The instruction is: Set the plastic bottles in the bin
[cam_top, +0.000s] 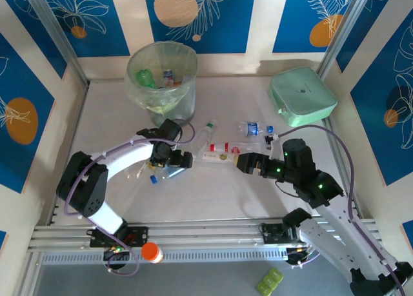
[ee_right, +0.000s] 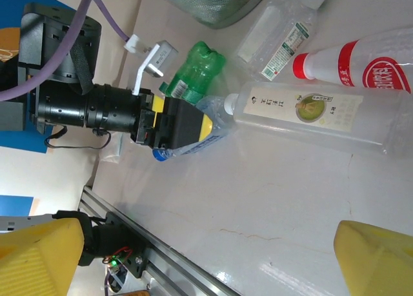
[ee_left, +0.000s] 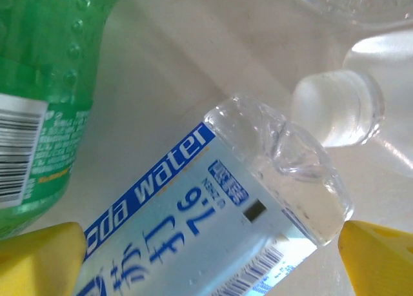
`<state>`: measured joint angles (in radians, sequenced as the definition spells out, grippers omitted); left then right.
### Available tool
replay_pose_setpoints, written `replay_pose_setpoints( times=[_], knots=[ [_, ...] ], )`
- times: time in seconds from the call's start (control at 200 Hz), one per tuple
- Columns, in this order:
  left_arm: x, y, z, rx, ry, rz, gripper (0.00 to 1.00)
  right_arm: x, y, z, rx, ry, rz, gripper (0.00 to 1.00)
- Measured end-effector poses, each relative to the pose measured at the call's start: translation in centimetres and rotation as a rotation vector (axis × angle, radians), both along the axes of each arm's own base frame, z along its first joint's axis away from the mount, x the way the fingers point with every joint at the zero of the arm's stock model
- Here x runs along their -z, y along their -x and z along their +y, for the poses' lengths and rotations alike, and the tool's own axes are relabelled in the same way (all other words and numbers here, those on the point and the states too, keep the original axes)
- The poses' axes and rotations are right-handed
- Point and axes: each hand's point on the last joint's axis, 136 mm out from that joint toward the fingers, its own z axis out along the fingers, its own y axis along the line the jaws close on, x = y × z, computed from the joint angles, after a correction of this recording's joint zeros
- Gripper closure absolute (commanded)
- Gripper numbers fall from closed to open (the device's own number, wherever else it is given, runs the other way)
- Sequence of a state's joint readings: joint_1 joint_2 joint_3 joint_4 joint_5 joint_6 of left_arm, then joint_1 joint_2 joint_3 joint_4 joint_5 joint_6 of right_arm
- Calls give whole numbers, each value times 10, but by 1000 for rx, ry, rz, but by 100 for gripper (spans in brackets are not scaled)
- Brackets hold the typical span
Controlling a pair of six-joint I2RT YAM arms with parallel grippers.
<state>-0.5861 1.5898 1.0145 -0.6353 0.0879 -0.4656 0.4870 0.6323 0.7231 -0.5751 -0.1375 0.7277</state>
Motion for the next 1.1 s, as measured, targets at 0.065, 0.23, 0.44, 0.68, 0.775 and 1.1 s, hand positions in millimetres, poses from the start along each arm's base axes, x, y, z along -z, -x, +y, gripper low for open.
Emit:
replay_pose_setpoints(
  times=[0.065, 0.23, 0.44, 0.68, 0.775, 1.1],
  knots=[
    [4, 6, 0, 5, 1, 19, 1, 0, -2, 1, 1, -3, -3, 0],
    [13, 24, 2, 29, -33, 64, 1, 1, -2, 2, -6, -10, -5, 0],
    [18, 44, -6, 91, -69, 82, 4, 2, -3, 2, -5, -15, -3, 0],
    [22, 57, -5, 140, -132, 80, 30, 8, -3, 2, -8, -14, 7, 0],
    [22, 57, -4, 148, -147, 69, 42, 8, -3, 3, -9, -15, 7, 0],
    [8, 63, -8, 218, -152, 17, 52, 4, -1, 2, -10, -25, -2, 0]
  ],
)
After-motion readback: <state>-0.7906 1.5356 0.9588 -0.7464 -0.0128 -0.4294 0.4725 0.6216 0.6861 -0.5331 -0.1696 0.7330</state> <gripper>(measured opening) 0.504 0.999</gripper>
